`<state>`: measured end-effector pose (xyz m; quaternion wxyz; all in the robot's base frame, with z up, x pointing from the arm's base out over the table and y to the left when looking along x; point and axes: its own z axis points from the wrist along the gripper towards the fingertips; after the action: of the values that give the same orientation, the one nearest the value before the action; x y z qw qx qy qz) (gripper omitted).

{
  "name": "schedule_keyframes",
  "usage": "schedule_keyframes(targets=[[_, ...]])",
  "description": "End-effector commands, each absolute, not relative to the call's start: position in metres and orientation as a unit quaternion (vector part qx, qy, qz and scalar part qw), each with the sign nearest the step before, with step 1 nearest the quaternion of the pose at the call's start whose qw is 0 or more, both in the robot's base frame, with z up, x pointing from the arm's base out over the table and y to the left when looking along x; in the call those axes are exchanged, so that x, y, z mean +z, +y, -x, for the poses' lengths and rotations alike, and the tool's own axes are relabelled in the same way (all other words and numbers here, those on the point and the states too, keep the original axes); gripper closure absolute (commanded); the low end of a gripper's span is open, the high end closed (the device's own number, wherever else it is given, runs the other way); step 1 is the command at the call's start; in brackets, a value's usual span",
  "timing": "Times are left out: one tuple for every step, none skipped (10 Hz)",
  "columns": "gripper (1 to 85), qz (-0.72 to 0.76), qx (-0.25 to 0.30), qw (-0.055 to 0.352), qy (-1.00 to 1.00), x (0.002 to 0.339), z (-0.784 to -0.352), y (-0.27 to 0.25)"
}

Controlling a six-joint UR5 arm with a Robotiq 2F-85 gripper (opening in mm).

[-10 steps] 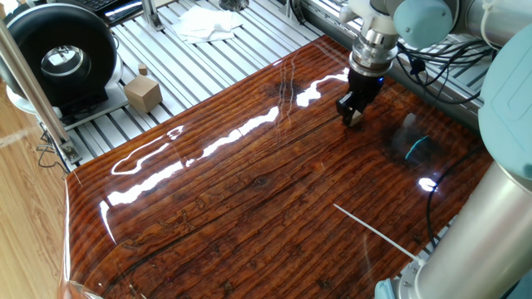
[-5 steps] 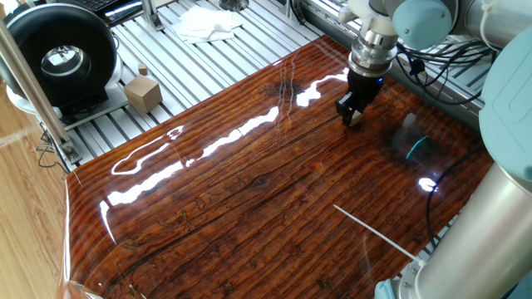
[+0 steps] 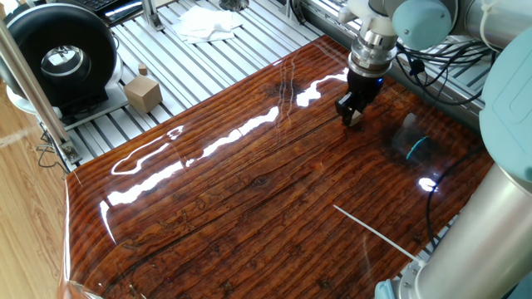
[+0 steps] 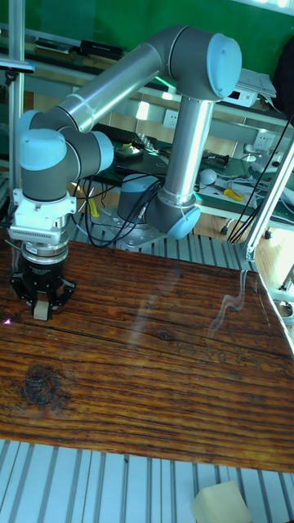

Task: Hold a small block with the gripper and sweep it from left to right on the table

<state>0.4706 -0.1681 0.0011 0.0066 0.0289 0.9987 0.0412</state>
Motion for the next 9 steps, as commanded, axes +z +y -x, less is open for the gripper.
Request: schedule_keyframes(targets=[[84.7, -0.035, 0.048, 0.01, 0.998, 0.0023, -0.4724, -0.1656], [84.7, -0.035, 0.048, 0.01, 0.998, 0.0023, -0.4724, -0.1653], [84.7, -0.035, 0.048, 0.01, 0.998, 0.0023, -0.4724, -0.1648], [84.7, -0.035, 0.048, 0.01, 0.998, 0.0023, -0.4724, -0.1648], [84.7, -0.035, 0.049, 0.01, 0.998, 0.0024, -0.4725, -0.1643], [84.7, -0.035, 0.05, 0.01, 0.998, 0.0025, -0.4727, -0.1638], [84.7, -0.036, 0.05, 0.01, 0.998, 0.0025, -0.4729, -0.1636], [84.7, -0.036, 0.049, 0.01, 0.998, 0.0025, -0.4732, -0.1635], [84.7, -0.037, 0.048, 0.01, 0.998, 0.0022, -0.4731, -0.1634]])
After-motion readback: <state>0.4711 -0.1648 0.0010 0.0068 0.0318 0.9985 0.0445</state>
